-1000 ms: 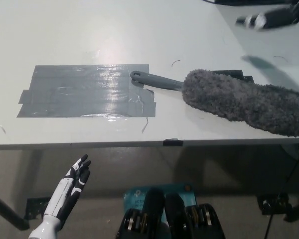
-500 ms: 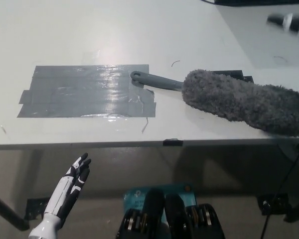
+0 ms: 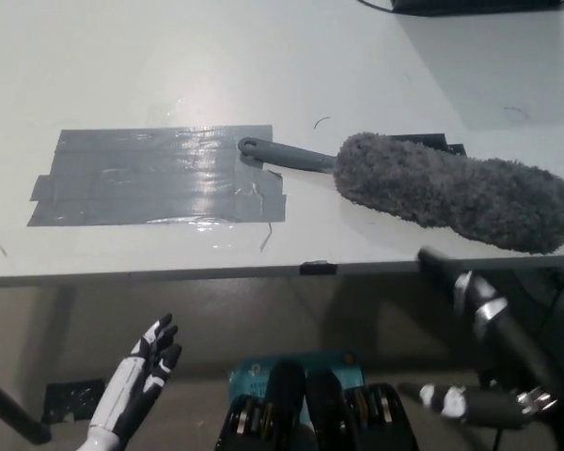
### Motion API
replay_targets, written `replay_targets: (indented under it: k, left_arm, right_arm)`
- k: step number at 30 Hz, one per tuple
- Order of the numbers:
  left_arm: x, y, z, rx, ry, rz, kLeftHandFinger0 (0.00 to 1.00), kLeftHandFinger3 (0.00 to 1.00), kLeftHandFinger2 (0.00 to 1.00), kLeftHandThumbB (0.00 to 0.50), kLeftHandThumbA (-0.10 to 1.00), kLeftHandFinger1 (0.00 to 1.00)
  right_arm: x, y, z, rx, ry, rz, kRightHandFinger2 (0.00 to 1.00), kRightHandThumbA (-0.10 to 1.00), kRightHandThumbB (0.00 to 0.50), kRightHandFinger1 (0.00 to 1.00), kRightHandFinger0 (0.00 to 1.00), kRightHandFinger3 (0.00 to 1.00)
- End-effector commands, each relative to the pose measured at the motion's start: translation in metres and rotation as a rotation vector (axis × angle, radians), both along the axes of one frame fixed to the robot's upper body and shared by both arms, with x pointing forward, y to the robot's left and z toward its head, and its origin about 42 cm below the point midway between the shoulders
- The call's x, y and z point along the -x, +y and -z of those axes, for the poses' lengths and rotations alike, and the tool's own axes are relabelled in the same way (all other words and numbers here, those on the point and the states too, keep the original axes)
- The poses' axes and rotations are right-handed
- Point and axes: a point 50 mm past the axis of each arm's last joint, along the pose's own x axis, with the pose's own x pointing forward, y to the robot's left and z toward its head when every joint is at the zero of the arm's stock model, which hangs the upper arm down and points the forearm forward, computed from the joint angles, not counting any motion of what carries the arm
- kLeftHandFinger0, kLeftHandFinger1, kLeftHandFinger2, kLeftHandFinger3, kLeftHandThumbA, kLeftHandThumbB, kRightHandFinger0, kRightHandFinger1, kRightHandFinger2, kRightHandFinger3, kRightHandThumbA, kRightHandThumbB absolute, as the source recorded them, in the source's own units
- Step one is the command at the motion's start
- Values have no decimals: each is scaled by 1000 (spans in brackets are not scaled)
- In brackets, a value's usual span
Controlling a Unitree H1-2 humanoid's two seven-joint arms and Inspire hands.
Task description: A person hands a grey duster to the robot and the robot grabs it with its right hand and places it on the black marked spot infron tof it on the desk
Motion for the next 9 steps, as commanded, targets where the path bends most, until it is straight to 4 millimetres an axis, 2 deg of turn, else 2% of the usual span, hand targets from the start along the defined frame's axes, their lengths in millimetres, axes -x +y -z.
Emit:
replay_targets:
  k: [1,3,5,9]
  left_arm:
    - [4,-1,-9,-9,-62,37,1000,1000,1000,74,920,1000]
    - [8,-4,-7,-2,-56,35,1000,1000,1000,71,915,1000]
    - [9,-3,-7,-1,-57,29,1000,1000,1000,72,910,1000]
    - [9,-3,-8,0,-58,25,1000,1000,1000,77,909,1000]
  right_arm:
    - [-19,8,35,86,-75,84,1000,897,351,1000,1000,1000]
    - [-22,7,58,93,-19,99,1000,960,378,1000,1000,1000]
    - [-26,5,78,91,23,107,1000,982,345,1000,1000,1000]
    - [-30,-3,90,133,55,122,1000,1000,366,1000,1000,1000]
